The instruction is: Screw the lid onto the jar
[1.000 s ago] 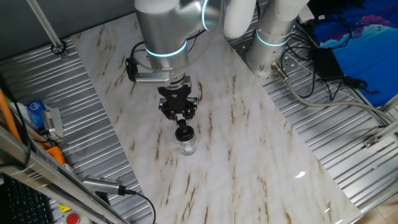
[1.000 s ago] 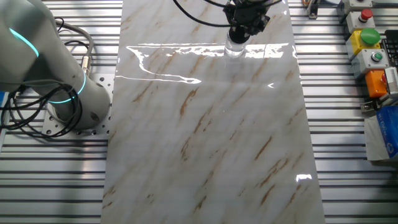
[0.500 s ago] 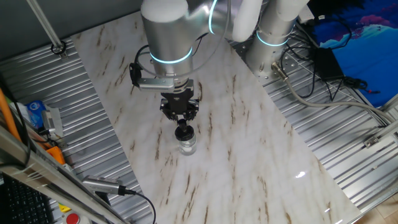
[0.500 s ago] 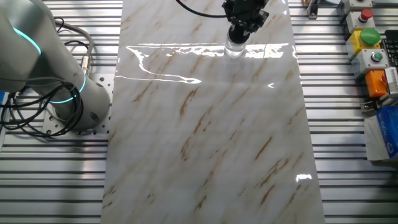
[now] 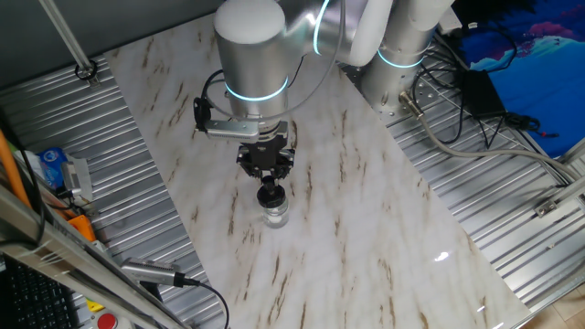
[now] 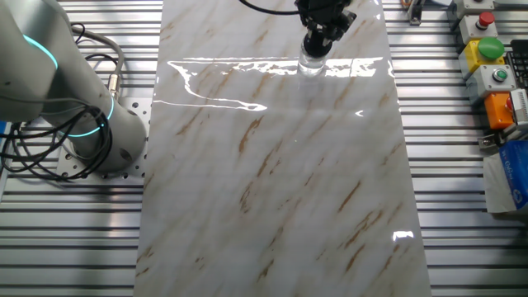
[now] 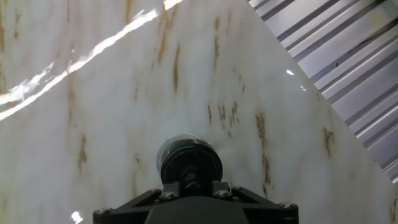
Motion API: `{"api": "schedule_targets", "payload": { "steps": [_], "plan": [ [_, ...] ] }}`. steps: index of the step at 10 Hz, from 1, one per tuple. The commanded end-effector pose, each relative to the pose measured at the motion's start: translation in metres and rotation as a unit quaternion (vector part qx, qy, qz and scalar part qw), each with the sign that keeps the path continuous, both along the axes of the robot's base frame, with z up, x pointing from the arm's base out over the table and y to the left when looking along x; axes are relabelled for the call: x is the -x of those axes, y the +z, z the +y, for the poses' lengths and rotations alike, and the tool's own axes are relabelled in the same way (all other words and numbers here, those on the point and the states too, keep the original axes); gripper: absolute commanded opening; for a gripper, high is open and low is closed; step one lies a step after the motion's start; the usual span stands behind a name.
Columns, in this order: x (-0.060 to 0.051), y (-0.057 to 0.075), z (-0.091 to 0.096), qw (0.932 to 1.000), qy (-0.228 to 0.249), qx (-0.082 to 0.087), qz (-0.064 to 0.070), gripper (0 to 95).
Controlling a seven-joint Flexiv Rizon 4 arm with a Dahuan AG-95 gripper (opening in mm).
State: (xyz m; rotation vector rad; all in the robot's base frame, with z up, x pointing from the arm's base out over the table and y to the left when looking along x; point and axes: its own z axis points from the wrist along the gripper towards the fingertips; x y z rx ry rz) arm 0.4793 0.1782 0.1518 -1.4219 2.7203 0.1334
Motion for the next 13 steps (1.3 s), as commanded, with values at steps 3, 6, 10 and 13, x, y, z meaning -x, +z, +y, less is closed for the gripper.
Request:
{"api": "schedule_targets", "payload": {
  "steps": [3, 6, 10, 13],
  "plan": [
    [-0.0021, 0.0005, 0.0018, 0.9999, -0.005, 0.01, 0.002, 0.0],
    [-0.0021, 0.0005, 0.0018, 0.9999, -0.002, 0.014, 0.002, 0.0],
    [-0.0021, 0.0005, 0.0018, 0.9996, -0.006, 0.026, 0.003, 0.0],
    [-0.0021, 0.0005, 0.0018, 0.9991, -0.007, 0.042, 0.006, 0.0]
  ]
}}
